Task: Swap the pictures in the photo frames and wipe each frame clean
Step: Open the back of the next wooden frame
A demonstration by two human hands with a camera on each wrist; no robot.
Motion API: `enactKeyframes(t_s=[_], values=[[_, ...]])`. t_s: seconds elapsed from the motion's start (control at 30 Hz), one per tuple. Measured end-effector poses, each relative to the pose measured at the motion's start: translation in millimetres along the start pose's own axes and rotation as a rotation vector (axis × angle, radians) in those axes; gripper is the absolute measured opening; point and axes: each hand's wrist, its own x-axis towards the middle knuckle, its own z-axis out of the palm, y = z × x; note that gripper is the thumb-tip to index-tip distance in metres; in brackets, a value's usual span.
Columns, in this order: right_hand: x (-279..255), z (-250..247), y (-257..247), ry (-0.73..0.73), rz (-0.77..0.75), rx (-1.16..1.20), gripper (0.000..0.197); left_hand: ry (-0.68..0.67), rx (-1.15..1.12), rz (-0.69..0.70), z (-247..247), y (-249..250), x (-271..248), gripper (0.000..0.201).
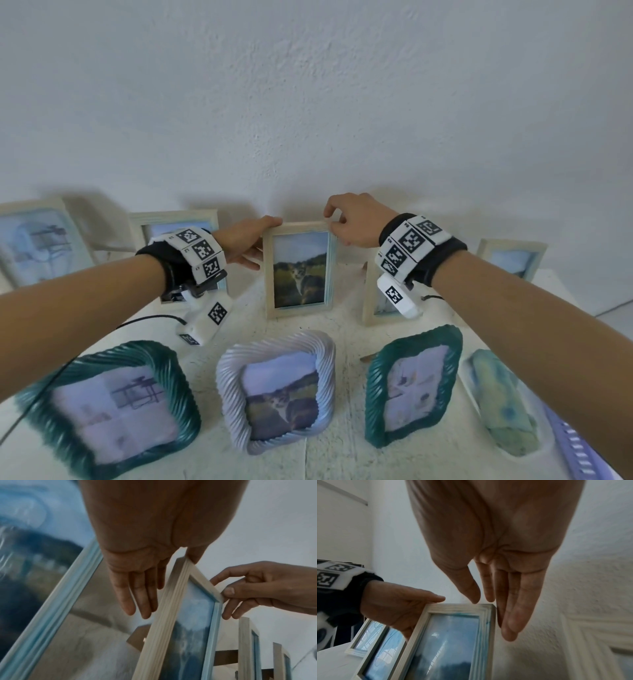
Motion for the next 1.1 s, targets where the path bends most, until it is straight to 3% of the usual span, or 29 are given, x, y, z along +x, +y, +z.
enactKeyframes(t_s=[0.13, 0.23, 0.33, 0.47, 0.57, 0.67, 0.77, 0.93, 1.03, 1.1], values=[[2.5, -6.1, -14.4, 0.104, -0.003, -0.145, 0.03, 0.059, 0.26, 0.173, -18.1, 20.3, -26.6, 0.044], [8.0, -11.4, -43.5, 0.237, -0.056, -0.247, 0.026, 0.105, 0.263, 0.336, -41.1, 42.2, -55.8, 0.033], [22.5, -10.9, -78.2, 0.182, -0.184, -0.167, 0.025, 0.212, 0.255, 0.394, -72.9, 55.7, -78.4, 0.026], [55.7, 4.5, -117.2, 0.038, -0.28, -0.158, 0.031, 0.331, 0.531, 0.258, -118.0, 42.3, -83.7, 0.03], [80.2, 17.0, -133.7, -0.028, -0.275, -0.211, 0.041, 0.371, 0.765, 0.079, -140.2, 16.4, -76.9, 0.037], [97.5, 27.6, -140.4, -0.098, -0.253, -0.265, 0.038, 0.366, 0.866, -0.014, -153.7, -10.8, -71.2, 0.034], [104.0, 36.4, -141.7, -0.118, -0.251, -0.284, 0.026, 0.321, 0.76, 0.005, -159.8, -26.6, -69.1, 0.025], [91.8, 24.3, -143.5, -0.119, -0.266, -0.278, 0.03, 0.262, 0.68, 0.134, -166.1, -23.5, -88.6, 0.021], [60.4, -6.3, -142.9, -0.044, -0.276, -0.15, 0.031, 0.282, 0.597, 0.256, -165.2, -6.8, -115.3, 0.019], [35.0, -26.8, -139.6, 0.01, -0.265, 0.071, 0.025, 0.33, 0.459, 0.352, -161.8, 4.8, -135.9, 0.022]])
